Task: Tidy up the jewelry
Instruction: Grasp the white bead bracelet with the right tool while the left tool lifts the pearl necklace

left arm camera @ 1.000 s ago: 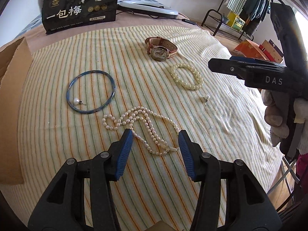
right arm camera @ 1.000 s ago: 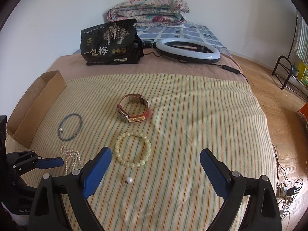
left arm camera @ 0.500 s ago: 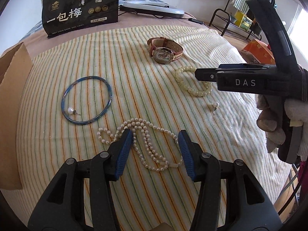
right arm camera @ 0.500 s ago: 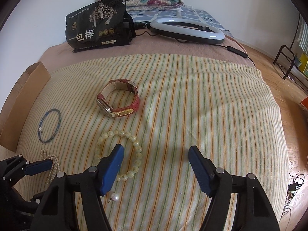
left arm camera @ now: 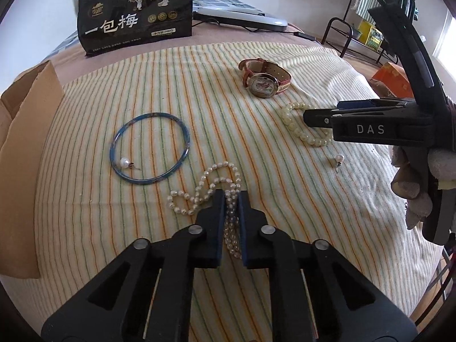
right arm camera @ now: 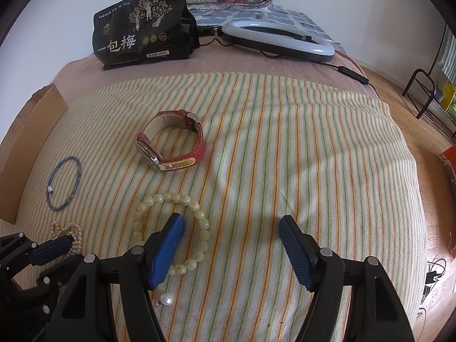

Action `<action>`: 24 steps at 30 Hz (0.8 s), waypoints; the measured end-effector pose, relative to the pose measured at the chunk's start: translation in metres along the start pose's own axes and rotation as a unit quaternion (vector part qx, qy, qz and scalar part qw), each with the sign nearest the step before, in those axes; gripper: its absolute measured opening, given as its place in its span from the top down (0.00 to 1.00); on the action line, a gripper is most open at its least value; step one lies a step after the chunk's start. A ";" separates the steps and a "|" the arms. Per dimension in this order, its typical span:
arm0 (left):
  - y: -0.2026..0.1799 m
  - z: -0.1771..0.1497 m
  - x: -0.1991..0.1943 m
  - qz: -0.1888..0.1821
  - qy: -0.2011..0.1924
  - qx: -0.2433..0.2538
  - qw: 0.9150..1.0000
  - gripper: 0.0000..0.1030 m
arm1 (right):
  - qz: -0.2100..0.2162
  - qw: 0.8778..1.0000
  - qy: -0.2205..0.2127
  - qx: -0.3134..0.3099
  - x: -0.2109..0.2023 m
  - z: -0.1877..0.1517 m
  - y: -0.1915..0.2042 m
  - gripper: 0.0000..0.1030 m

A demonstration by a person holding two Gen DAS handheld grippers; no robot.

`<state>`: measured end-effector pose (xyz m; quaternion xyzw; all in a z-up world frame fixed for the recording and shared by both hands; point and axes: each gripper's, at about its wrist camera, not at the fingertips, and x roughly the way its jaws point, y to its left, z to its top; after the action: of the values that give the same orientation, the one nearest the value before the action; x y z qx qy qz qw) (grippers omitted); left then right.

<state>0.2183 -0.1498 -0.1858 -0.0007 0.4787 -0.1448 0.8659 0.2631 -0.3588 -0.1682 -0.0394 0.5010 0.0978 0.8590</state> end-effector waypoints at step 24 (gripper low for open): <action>0.039 -0.015 -0.056 -0.038 -0.037 -0.038 0.998 0.99 | 0.061 0.997 -0.033 0.043 -0.044 -0.013 0.003 0.95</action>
<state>0.1870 -0.0964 -0.1529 -0.0571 0.4509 -0.1595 0.8764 0.2305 -0.3637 -0.1365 0.0313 0.4779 0.1300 0.8682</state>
